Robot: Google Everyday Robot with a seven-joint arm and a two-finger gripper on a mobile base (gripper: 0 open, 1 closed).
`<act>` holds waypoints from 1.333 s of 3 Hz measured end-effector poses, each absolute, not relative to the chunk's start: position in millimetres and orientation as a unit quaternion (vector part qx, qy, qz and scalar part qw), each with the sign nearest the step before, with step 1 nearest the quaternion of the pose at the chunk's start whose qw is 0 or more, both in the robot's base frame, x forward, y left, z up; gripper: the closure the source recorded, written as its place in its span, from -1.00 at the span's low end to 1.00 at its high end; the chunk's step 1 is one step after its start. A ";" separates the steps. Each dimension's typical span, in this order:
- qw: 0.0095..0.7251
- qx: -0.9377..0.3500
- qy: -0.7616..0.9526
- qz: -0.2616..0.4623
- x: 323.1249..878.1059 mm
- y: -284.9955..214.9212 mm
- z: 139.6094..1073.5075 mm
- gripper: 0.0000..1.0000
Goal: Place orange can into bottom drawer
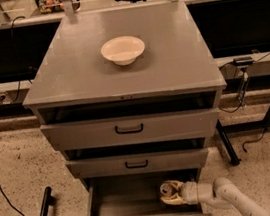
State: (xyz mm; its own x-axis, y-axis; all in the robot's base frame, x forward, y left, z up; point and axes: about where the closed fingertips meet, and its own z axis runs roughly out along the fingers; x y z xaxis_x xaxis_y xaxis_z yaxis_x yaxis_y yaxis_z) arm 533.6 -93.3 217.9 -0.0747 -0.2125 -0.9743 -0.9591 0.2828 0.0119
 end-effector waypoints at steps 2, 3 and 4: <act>0.495 -0.466 0.627 0.380 532.2 -87.7 217.5 -0.44; 0.494 -0.467 0.626 0.382 531.5 -85.0 217.2 -0.90; 0.494 -0.467 0.626 0.383 531.2 -83.5 217.0 -1.00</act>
Offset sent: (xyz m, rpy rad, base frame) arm -0.0007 0.0024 -0.0001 0.0018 0.0012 0.0032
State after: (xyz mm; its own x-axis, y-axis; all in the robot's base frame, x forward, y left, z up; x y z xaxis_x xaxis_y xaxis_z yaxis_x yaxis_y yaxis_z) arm 531.2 -83.5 217.0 -0.0766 -0.2051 -0.9757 -0.9626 0.2704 0.0187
